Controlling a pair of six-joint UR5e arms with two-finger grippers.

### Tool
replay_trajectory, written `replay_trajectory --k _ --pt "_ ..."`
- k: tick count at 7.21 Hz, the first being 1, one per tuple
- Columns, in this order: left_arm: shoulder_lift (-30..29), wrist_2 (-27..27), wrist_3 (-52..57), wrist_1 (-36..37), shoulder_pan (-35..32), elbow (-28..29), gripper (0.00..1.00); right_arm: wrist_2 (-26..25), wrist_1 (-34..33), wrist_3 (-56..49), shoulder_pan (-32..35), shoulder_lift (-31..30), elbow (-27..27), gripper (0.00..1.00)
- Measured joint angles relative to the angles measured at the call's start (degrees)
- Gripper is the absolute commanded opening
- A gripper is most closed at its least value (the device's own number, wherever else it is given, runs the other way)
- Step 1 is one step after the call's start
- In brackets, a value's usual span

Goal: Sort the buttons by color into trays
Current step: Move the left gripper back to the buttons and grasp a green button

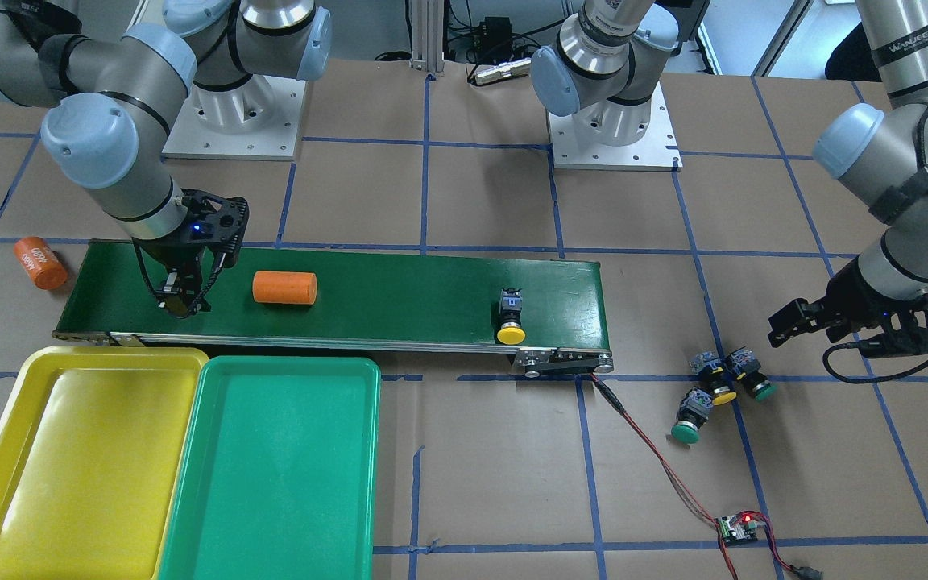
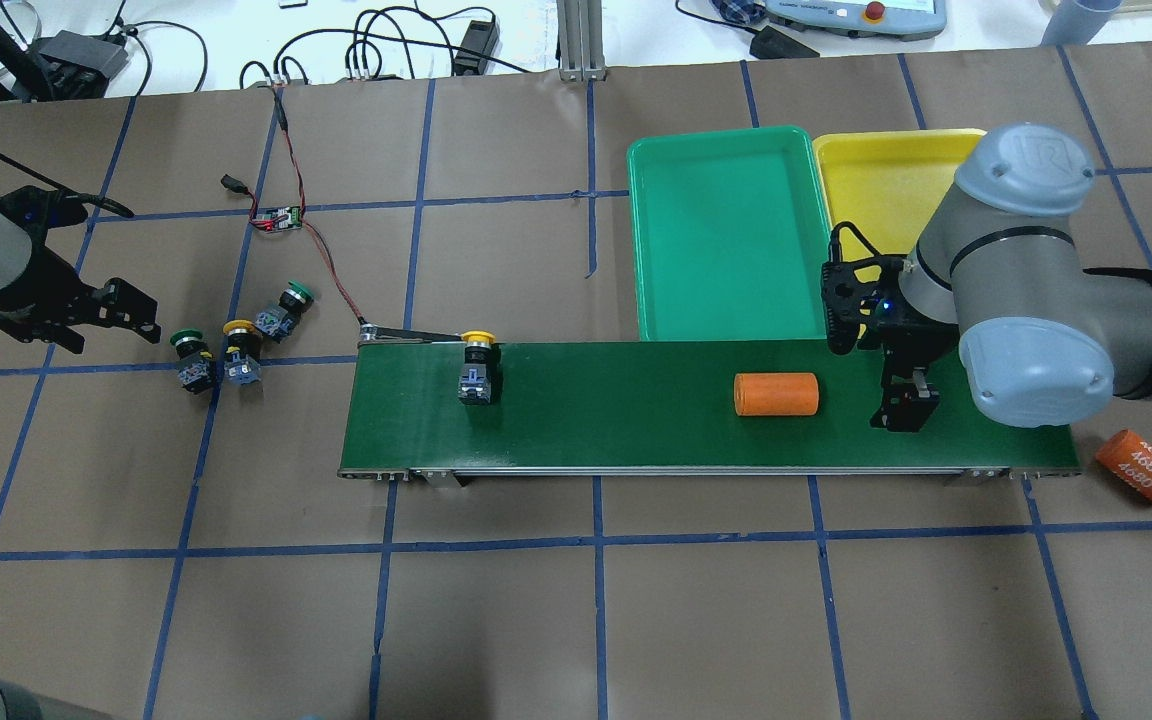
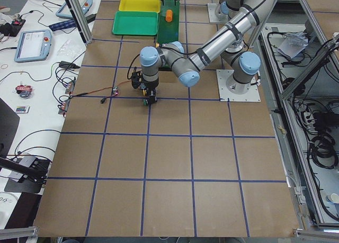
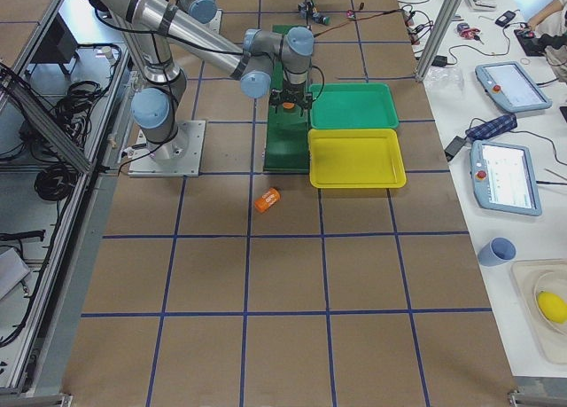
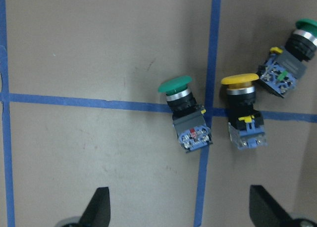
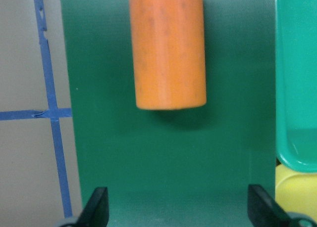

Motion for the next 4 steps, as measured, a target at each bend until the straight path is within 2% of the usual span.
replay_trajectory --k 2,4 --pt "-2.2 -0.6 -0.6 6.0 -0.1 -2.2 1.0 0.0 -1.0 0.2 1.4 0.1 0.0 1.0" --pt "-3.1 -1.6 -1.6 8.2 -0.7 -2.8 1.0 -0.1 -1.2 0.2 1.7 0.1 -0.1 1.0"
